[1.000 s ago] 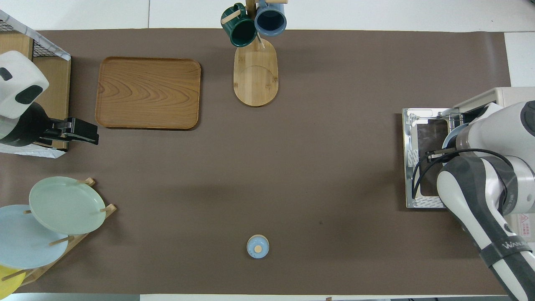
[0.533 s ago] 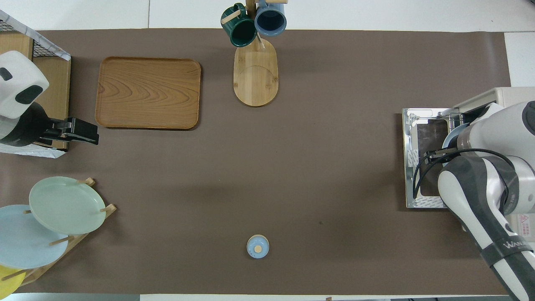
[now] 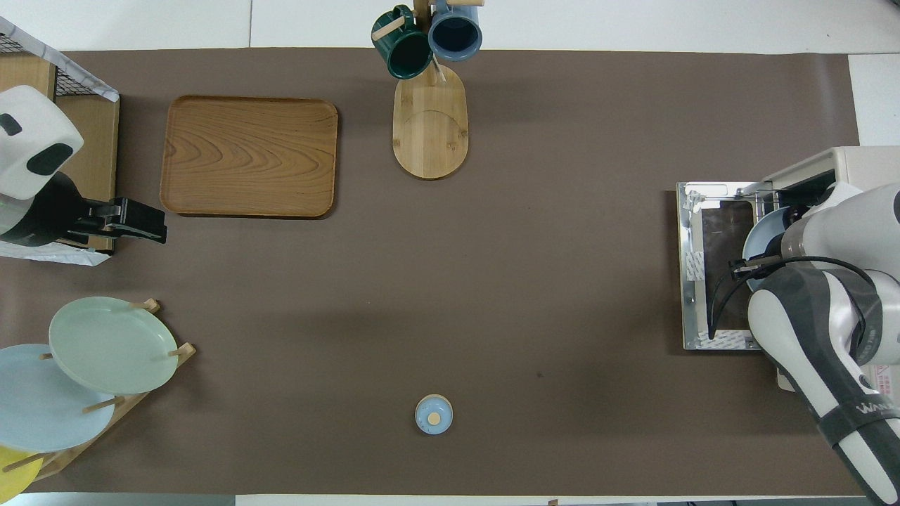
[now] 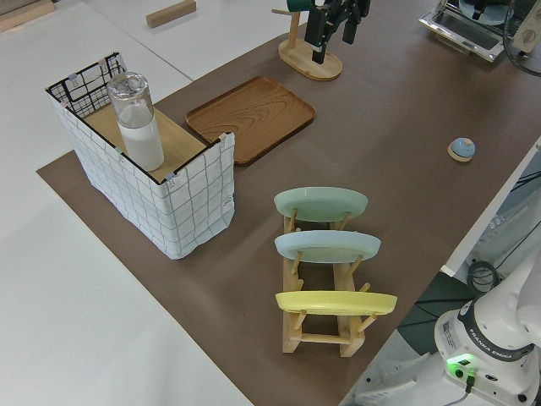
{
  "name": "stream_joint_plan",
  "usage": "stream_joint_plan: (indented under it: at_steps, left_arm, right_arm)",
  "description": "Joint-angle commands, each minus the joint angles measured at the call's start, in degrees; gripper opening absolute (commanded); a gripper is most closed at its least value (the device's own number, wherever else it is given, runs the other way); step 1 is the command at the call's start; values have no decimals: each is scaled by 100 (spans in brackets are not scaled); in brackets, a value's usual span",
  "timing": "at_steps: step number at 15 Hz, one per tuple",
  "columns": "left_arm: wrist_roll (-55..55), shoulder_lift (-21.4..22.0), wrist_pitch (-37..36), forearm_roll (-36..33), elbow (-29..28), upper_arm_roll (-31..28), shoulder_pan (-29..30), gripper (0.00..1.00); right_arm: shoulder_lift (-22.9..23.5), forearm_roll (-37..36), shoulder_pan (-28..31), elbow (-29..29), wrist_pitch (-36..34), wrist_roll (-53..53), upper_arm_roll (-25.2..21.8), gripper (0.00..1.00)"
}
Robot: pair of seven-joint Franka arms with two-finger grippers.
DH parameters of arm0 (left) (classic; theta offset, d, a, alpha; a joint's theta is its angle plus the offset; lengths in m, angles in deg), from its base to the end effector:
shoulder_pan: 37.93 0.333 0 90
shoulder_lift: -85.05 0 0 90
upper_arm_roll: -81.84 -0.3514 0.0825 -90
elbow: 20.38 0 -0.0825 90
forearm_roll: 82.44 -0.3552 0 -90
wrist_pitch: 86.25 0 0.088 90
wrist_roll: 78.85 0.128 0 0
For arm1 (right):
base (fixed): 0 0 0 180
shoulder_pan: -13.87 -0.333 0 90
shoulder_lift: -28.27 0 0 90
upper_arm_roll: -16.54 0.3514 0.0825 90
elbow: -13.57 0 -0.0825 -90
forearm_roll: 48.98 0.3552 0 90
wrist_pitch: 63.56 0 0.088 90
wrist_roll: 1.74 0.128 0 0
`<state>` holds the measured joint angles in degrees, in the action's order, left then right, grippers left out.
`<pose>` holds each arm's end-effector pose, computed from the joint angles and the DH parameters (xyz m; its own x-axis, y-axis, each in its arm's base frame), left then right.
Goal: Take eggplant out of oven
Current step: 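Pull the plate with eggplant out and set it mid-table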
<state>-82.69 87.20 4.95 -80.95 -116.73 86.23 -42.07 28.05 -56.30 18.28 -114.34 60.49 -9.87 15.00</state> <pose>0.5045 -0.0798 0.6111 0.9953 -0.0808 -0.0539 -0.0799 -0.9966 0.0195 0.4892 -0.0583 0.3999 0.9908 0.1088 -0.0807 0.1159 -0.9891 0.0902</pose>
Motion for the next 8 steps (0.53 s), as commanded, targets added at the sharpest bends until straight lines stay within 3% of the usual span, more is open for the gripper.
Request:
stream_joint_plan:
  at_steps: [1,2,3,8]
  left_arm:
    - [-3,22,74,-88,-24,36,27,100]
    - [-3,22,74,-88,-24,36,27,100]
    - [-3,22,83,-88,-24,36,27,100]
    - [-3,22,92,-88,-15,36,19,100]
  right_arm:
    - [-101,-6,60,-182,137,-110,31,36]
    - [-101,-6,68,-182,137,-136,31,22]
    - [-101,3,77,-182,128,-267,31,0]
    - [-58,-497,-168,141,-318,-453,57,0]
